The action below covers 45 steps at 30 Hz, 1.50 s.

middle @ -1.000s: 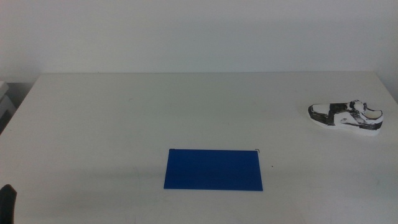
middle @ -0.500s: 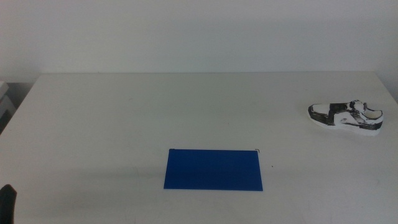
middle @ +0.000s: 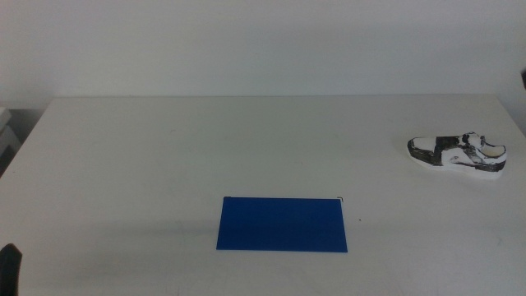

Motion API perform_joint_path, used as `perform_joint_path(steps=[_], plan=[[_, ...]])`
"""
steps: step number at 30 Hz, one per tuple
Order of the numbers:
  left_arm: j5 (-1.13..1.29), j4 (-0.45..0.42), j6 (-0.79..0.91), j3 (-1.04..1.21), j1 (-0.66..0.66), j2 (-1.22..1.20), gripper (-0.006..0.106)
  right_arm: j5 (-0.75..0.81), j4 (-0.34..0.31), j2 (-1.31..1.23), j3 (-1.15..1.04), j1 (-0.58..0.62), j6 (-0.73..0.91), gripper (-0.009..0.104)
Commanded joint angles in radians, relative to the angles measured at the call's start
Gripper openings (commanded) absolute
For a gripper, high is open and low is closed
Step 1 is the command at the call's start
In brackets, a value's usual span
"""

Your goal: Use one arm to grab the shoe from the table and place it on the mat.

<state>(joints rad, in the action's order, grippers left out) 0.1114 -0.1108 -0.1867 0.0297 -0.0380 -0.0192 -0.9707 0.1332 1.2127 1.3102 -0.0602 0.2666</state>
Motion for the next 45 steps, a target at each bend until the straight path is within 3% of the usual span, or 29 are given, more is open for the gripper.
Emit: perform_joint_path(steps=[1,14,26,32,41,45], plan=[[-0.079,0.003,-0.003,0.005,0.005,-0.007,0.094,0.021,-0.005,0.059,0.114,-0.006,-0.012,0.092],[-0.079,0.003,-0.003,0.005,0.005,-0.007,0.094,-0.102,0.021,0.445,0.504,-0.067,0.001,0.092],[-0.079,0.003,-0.003,0.005,0.005,-0.007,0.094,-0.156,0.074,0.692,0.642,-0.086,0.211,0.092],[-0.079,0.003,-0.003,0.005,0.005,-0.007,0.094,-0.151,0.072,0.755,0.642,-0.086,0.412,0.092],[-0.079,0.003,-0.003,0.005,0.005,-0.007,0.094,-0.132,0.087,0.823,0.642,-0.086,0.853,0.092],[-0.079,0.003,-0.003,0.005,0.005,-0.007,0.094,-0.161,0.096,0.840,0.642,-0.086,0.939,0.092]])
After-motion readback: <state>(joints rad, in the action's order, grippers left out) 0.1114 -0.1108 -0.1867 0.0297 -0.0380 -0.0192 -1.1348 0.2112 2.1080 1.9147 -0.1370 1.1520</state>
